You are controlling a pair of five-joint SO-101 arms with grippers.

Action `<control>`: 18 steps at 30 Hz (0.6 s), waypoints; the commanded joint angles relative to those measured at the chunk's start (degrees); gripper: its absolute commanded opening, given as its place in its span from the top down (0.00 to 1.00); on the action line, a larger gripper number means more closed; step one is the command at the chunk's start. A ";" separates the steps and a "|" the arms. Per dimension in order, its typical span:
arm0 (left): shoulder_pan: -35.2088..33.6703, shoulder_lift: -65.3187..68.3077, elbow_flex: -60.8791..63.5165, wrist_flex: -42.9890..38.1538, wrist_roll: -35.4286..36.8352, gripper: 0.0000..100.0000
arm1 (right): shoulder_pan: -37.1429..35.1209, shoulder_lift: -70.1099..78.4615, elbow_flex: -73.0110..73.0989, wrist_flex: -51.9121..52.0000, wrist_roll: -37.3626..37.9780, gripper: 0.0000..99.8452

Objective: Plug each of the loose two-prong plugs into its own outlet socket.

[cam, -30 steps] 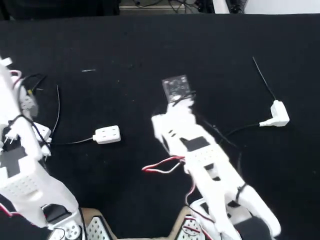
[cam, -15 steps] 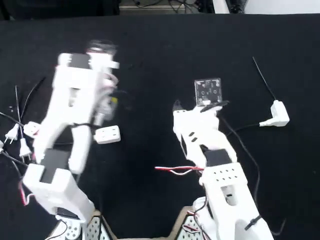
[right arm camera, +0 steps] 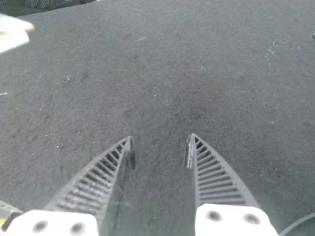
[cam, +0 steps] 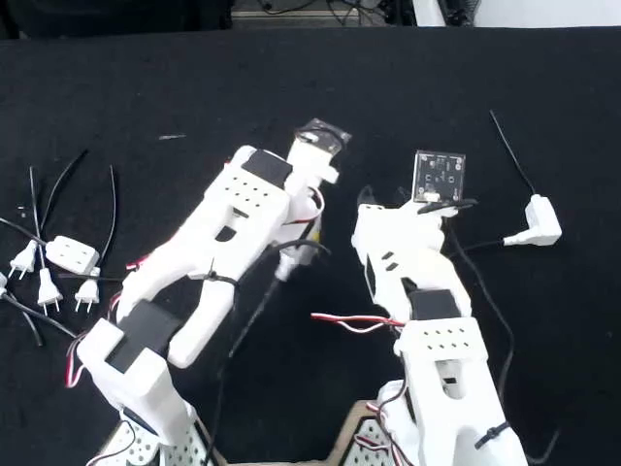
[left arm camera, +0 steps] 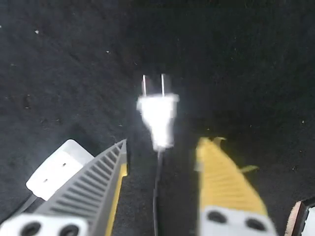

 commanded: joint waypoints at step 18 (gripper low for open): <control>-25.45 -7.12 11.38 -0.09 -7.91 0.85 | -7.03 -1.63 0.22 -0.97 3.78 0.83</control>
